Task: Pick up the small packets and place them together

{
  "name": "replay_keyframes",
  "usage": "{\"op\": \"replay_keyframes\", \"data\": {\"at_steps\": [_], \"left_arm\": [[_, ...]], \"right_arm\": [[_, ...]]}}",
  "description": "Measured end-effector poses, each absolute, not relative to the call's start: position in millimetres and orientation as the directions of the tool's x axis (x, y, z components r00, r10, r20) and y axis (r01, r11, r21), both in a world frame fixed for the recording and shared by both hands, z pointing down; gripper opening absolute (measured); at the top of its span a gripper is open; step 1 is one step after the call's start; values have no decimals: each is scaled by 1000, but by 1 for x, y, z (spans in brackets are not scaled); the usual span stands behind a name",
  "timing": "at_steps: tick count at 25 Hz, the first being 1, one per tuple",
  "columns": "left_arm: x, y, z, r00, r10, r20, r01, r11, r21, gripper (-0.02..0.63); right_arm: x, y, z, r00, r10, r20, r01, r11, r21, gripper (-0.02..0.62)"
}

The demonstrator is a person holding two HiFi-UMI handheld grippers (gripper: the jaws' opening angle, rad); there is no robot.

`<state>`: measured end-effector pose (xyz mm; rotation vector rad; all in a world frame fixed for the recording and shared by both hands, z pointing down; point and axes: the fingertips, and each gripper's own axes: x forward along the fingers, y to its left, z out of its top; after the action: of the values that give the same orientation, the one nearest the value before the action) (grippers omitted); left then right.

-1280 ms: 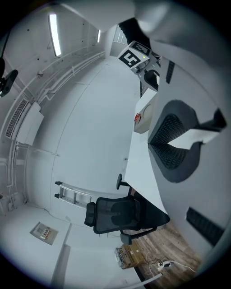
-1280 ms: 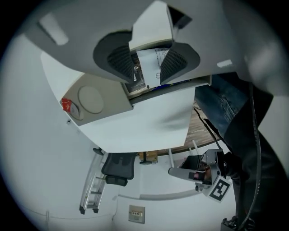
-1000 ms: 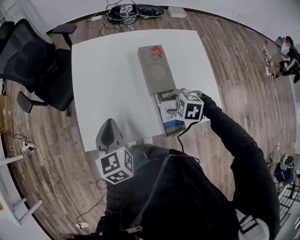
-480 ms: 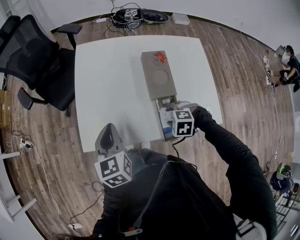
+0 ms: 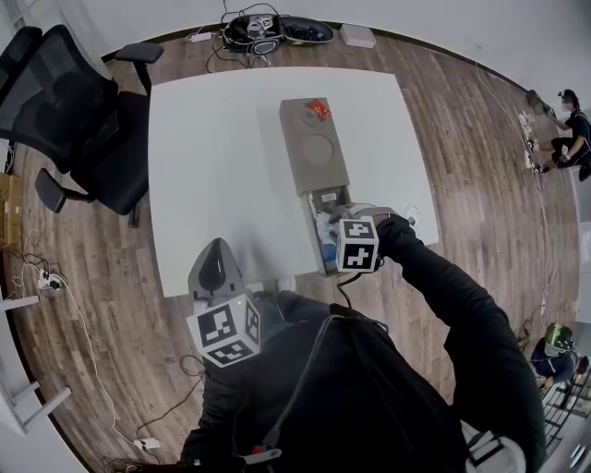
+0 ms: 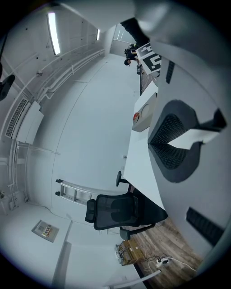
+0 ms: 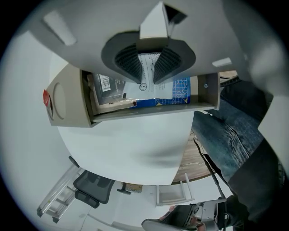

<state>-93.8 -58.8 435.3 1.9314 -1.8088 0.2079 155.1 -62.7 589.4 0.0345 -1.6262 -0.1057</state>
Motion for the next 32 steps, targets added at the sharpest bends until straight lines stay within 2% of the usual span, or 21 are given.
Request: {"op": "replay_keyframes", "data": {"at_steps": [5,12,18,22,32], "left_arm": [[-95,-58,437,111,-897,427,-971,-6,241,-2],[-99,-59,437,106,-898,426,-970,1,243,-2],[-100,-62,435,104,-902,420,-968,5,251,-2],[-96,-66,434,106,-903,416,-966,6,258,-2],[-104,-74,435,85,-902,424,-967,28,253,-2]], "right_arm": [[157,-63,587,-52,-99,994,42,994,101,57],[150,-64,553,-132,-114,985,-22,993,112,51],[143,-130,495,-230,-283,931,-137,957,257,54],[140,-192,473,-239,-391,889,-190,916,353,54],[130,-272,490,-210,-364,907,-272,913,304,55]]}}
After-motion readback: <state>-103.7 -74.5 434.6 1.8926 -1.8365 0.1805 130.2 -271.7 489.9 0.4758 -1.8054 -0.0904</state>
